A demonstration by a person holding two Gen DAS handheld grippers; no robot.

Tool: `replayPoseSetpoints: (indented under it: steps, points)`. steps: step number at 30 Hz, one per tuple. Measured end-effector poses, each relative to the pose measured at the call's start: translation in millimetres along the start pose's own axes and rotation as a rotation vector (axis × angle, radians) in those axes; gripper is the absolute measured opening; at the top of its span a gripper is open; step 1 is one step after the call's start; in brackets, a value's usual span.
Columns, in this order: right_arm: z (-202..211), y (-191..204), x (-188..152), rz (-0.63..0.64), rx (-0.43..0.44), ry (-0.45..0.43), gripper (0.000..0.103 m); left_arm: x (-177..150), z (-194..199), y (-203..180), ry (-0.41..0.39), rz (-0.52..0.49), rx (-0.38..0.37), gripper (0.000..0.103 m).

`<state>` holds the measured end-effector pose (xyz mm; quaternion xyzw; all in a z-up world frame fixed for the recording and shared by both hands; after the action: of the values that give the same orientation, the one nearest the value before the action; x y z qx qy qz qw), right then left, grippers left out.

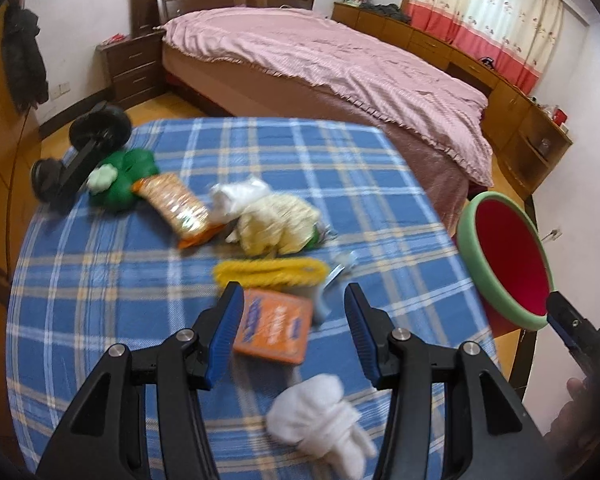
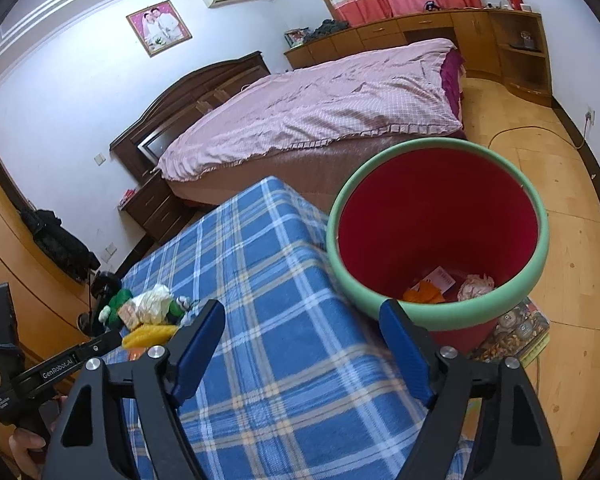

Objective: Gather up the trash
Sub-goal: 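Move both open tools back toward the table, then grasp the orange snack box with the left tool while the right tool grasps the white sock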

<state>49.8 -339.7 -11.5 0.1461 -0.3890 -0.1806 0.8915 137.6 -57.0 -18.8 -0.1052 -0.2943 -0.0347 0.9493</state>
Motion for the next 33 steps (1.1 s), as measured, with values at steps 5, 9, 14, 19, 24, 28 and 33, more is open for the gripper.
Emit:
replayPoseSetpoints:
  steps: [5, 9, 14, 19, 24, 28, 33]
  points:
    - [-4.8, 6.0, -7.6, 0.01, -0.007, 0.024, 0.083, -15.0, -9.6, 11.4, 0.036, 0.01, 0.0, 0.055]
    - [-9.6, 10.4, -14.9, 0.017, -0.012, 0.046, 0.086, -23.5, -18.4, 11.9, 0.061, 0.003, -0.006, 0.058]
    - [-14.0, 15.6, -19.1, 0.029, -0.015, 0.064, 0.087, -28.3, -28.7, 12.8, 0.073, -0.006, 0.007, 0.059]
    - [-17.1, 19.2, -23.5, 0.037, -0.017, 0.078, 0.088, -30.3, -36.3, 10.9, 0.082, -0.011, 0.008, 0.059]
    - [-19.0, 22.8, -27.4, 0.042, -0.015, 0.093, 0.088, -30.8, -39.4, 11.5, 0.068, -0.022, 0.008, 0.059]
    - [-19.0, 28.8, -29.8, 0.055, -0.009, 0.098, 0.088, -30.4, -37.5, 14.9, 0.059, -0.009, -0.001, 0.054]
    - [-16.7, 38.7, -32.2, 0.077, 0.003, 0.098, 0.088, -29.8, -24.3, 23.4, 0.035, 0.004, 0.006, 0.054]
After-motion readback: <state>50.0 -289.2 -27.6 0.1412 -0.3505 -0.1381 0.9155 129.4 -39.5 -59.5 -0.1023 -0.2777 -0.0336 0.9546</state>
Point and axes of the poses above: each gripper's, at about its wrist camera, not at the fingertips, and z roughly against the way its jaws point, y to its left, x to its top, the point moved 4 cm from there along -z, roughly the way its jaws point, and after that the axes turned 1 degree about y, right-handed, at the moved point
